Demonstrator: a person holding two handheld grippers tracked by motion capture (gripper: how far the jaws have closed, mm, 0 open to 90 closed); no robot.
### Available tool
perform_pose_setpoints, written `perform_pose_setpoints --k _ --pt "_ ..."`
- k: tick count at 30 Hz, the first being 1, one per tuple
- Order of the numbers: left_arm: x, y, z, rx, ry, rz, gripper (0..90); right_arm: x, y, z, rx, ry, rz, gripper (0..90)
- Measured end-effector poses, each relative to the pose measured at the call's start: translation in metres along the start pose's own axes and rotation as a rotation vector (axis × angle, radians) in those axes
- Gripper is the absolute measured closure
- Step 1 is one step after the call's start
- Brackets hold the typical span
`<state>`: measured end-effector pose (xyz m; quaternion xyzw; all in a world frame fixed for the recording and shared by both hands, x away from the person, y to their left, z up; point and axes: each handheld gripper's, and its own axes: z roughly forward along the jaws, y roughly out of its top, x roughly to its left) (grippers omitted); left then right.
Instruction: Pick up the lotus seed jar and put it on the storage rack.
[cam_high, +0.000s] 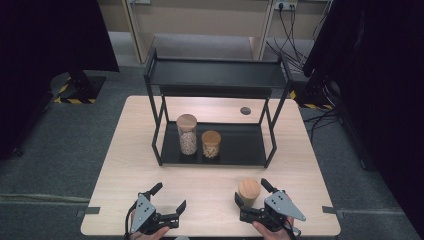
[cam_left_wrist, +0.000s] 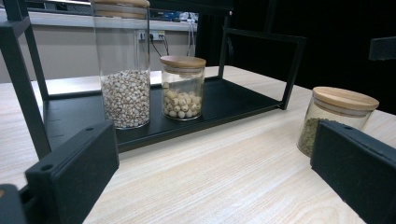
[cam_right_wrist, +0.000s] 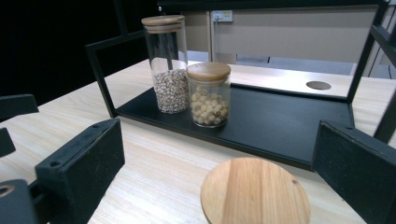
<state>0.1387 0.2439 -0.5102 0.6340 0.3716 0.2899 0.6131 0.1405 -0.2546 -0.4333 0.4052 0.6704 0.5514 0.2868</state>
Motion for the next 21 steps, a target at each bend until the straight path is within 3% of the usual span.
perform_pose_setpoints --k 21 --pt "0.001 0.0 0.0 -0.004 -0.003 0.0 0.5 -0.006 -0.017 -0.006 0.012 -0.01 0.024 2.8"
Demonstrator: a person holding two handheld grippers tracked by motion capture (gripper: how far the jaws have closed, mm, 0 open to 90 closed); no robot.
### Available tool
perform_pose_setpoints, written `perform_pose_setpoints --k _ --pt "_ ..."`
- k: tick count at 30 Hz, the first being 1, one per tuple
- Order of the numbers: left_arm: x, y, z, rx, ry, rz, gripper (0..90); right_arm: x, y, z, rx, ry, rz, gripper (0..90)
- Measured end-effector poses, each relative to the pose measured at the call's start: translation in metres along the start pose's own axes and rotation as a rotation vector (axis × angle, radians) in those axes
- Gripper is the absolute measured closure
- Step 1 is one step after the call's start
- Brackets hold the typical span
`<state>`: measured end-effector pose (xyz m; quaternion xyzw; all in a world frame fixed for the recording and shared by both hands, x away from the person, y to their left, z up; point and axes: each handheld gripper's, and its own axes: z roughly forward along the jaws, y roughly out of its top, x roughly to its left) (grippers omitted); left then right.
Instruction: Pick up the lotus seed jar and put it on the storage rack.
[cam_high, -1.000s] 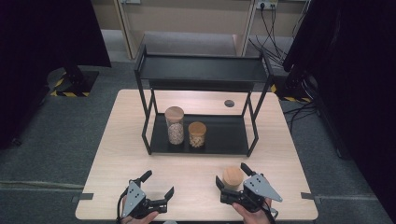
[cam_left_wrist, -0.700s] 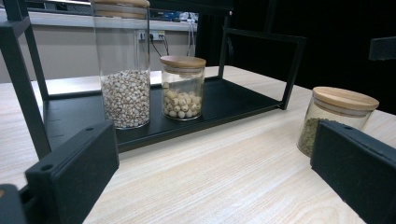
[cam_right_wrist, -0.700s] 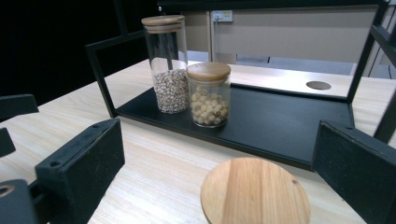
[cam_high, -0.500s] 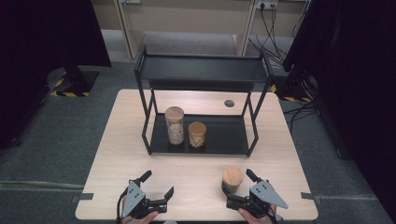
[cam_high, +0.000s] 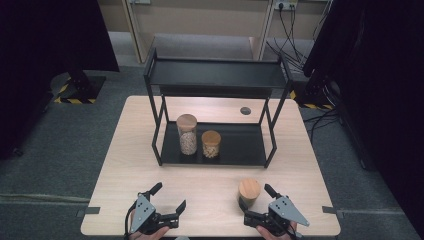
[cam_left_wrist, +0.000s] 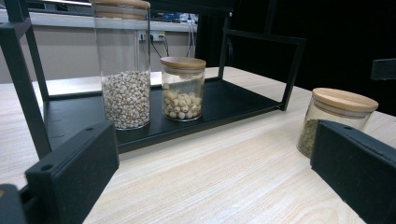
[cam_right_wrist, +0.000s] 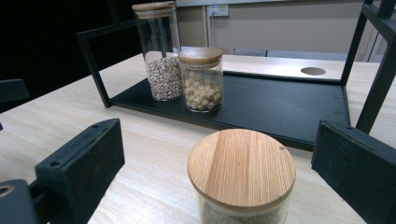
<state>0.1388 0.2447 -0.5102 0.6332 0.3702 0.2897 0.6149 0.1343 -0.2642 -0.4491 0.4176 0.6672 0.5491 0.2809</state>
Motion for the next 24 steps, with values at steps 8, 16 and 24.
perform_pose_setpoints --k 8,16,24 --pt "0.0 0.0 0.0 0.0 0.0 -0.002 0.5 -0.002 -0.007 -0.005 0.004 -0.005 0.01 2.8" --pt "0.0 0.001 0.0 -0.004 -0.001 0.0 0.5 -0.003 -0.01 -0.002 0.019 -0.017 0.012 2.8" --pt "-0.001 0.0 0.0 -0.003 -0.004 0.0 0.5 -0.003 -0.012 0.0 0.025 -0.022 0.011 2.8"
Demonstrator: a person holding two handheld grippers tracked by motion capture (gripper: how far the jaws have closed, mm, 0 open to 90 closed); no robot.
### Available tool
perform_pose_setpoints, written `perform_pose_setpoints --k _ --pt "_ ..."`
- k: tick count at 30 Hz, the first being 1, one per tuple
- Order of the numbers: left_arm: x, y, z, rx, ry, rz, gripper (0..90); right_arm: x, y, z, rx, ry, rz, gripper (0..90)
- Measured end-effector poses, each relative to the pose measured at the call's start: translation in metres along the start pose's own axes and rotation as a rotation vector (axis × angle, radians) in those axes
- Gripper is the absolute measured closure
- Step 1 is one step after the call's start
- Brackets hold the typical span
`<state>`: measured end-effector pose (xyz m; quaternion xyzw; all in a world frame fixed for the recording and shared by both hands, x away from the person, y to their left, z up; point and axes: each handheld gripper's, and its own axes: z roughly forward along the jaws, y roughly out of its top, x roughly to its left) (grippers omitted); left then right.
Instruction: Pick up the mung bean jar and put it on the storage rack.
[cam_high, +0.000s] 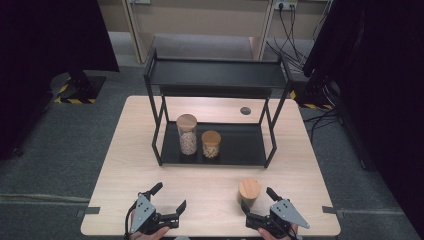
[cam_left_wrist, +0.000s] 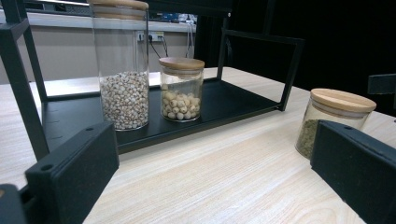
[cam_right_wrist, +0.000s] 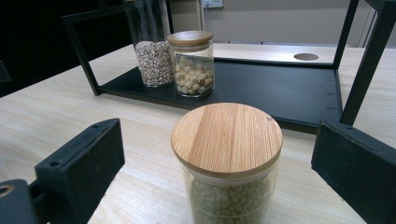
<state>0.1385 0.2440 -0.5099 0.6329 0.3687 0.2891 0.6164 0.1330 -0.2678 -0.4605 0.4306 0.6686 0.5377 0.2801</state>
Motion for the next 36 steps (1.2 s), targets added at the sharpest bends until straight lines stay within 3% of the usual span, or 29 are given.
perform_pose_setpoints --k 25,36 --pt "0.0 0.0 0.0 0.0 -0.001 0.004 0.5 -0.003 -0.006 0.01 0.024 -0.033 -0.01 2.8" --pt "0.0 0.0 0.0 0.002 -0.002 0.005 0.5 -0.001 -0.007 0.023 0.04 -0.038 -0.054 5.7"
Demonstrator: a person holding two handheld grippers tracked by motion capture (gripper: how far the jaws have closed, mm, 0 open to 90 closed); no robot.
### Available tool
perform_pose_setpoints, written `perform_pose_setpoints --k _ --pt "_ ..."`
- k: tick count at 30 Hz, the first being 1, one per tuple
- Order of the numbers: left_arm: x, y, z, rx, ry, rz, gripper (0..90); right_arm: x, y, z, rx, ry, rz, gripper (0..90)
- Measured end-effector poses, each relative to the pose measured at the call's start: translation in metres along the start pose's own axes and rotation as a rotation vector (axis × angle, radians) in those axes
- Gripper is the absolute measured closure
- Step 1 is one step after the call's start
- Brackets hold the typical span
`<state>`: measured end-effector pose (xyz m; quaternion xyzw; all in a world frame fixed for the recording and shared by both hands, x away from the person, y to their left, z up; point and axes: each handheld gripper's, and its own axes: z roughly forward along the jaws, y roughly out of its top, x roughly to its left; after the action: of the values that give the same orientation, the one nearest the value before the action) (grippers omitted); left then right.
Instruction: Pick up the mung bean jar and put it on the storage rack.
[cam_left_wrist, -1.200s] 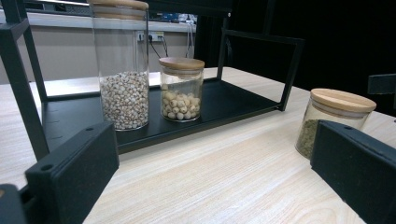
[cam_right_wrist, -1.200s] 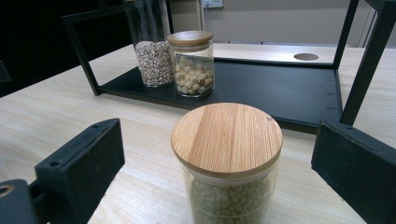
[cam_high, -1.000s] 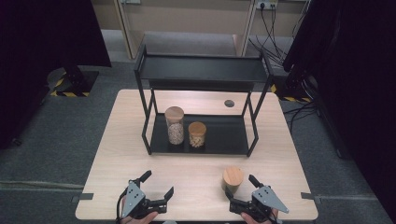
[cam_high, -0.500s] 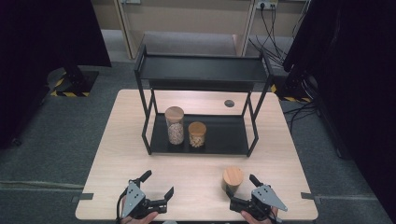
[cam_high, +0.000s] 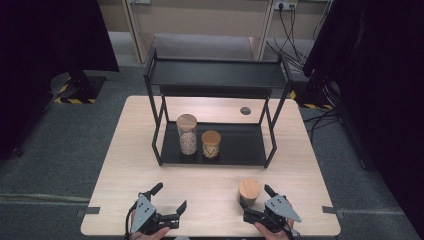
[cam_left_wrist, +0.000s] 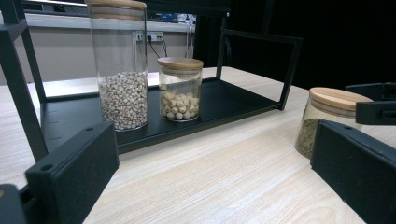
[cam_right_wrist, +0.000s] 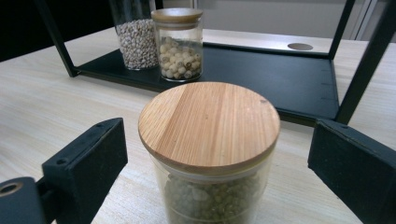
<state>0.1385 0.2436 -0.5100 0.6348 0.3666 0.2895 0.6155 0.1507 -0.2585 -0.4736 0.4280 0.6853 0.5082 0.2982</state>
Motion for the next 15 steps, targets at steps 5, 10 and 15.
perform_pose_setpoints --k 5,10,15 --pt "0.0 0.0 0.0 -0.001 -0.001 0.0 0.5 0.001 -0.001 0.006 0.01 -0.009 -0.014 8.7" --pt "0.0 0.0 0.0 0.004 -0.003 0.001 0.5 0.002 -0.001 0.009 0.014 -0.015 -0.022 11.2" --pt "0.0 0.0 0.0 0.004 -0.004 0.002 0.5 0.0 0.0 0.015 0.024 -0.006 -0.02 17.5"
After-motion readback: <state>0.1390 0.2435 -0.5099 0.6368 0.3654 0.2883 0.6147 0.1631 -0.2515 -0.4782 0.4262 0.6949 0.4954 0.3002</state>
